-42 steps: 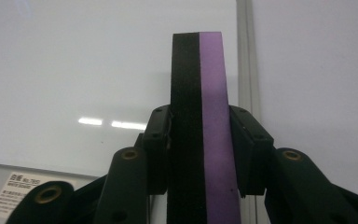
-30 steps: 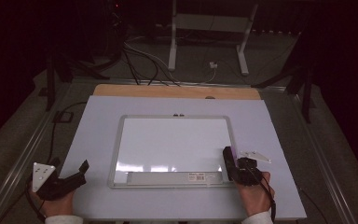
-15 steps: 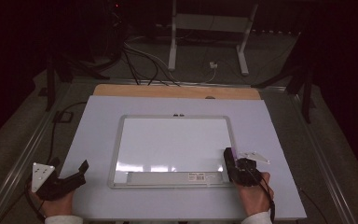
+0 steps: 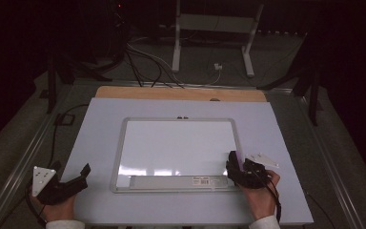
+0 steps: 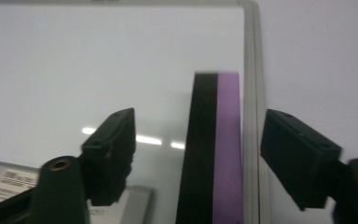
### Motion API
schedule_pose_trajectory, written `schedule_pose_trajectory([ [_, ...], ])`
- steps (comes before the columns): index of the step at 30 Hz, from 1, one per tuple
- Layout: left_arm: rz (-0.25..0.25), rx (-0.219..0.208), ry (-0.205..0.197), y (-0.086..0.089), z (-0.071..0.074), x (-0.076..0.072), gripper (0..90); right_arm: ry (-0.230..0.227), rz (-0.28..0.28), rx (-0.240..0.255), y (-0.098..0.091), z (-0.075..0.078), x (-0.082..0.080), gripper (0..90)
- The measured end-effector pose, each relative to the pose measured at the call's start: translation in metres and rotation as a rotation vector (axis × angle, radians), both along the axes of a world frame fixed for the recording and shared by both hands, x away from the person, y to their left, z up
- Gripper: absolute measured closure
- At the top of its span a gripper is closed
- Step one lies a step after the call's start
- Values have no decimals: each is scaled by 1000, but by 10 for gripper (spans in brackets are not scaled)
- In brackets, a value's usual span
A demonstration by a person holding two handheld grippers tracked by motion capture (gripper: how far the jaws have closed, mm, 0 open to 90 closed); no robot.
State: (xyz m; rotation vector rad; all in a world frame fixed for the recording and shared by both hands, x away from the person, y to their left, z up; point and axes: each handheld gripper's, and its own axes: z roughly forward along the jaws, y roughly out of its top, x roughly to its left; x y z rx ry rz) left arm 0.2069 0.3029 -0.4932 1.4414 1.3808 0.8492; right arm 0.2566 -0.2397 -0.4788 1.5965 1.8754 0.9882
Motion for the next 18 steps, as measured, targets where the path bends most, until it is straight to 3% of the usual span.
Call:
schedule_pose_trajectory([
  [12, -8, 0, -3, 0, 1, 0, 5, -181, 142, 1, -17, 17, -3, 52],
  [18, -16, 1, -6, -2, 1, 0, 5, -233, 173, 0, -33, 22, -5, 27],
])
